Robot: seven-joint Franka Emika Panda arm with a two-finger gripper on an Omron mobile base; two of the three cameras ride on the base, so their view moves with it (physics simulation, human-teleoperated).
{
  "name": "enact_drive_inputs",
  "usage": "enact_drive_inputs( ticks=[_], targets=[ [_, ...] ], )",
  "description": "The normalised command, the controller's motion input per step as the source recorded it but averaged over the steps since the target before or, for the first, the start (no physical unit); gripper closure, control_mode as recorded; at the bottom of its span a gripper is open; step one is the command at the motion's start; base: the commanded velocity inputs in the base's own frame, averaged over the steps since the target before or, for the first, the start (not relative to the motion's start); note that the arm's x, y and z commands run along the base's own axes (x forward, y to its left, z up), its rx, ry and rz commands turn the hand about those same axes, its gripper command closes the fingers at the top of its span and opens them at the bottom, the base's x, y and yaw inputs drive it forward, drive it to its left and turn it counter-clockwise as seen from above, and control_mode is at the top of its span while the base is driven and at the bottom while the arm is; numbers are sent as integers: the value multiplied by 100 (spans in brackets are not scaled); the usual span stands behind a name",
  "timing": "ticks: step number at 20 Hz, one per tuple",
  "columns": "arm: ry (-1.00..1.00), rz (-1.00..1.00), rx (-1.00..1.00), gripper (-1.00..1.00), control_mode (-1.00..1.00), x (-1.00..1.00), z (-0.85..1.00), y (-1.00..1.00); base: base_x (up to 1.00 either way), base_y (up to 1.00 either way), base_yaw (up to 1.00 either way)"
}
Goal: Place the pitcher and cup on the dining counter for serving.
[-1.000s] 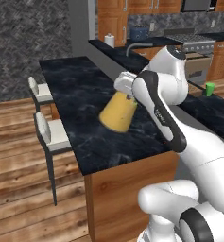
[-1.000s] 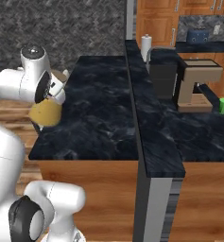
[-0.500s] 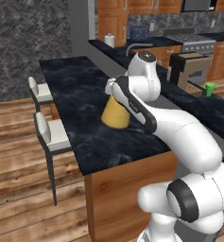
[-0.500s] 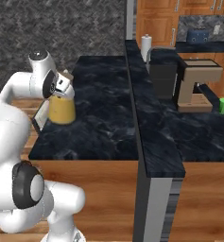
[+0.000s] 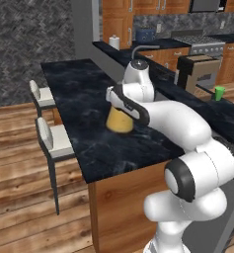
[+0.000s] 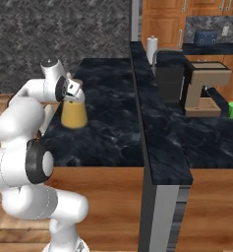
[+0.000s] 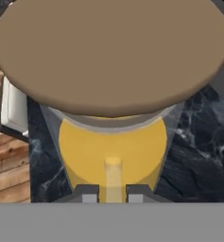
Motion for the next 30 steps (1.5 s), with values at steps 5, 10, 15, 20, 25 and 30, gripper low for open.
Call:
enact_drive_inputs(
  ticks=[5, 10, 15, 20, 25, 30],
  targets=[
    [0, 0, -1, 100, -100, 25, -59, 2, 0, 0, 0],
    [0, 0, -1, 100, -100, 16, -55, 6, 0, 0, 0],
    [0, 0, -5, 100, -100, 3, -51, 19, 0, 0, 0],
    [0, 0, -11, 100, -100, 0, -51, 25, 0, 0, 0],
    [0, 0, -10, -100, -100, 0, -36, 16, 0, 0, 0],
    [0, 0, -1, -100, -100, 0, -6, 2, 0, 0, 0]
  ],
)
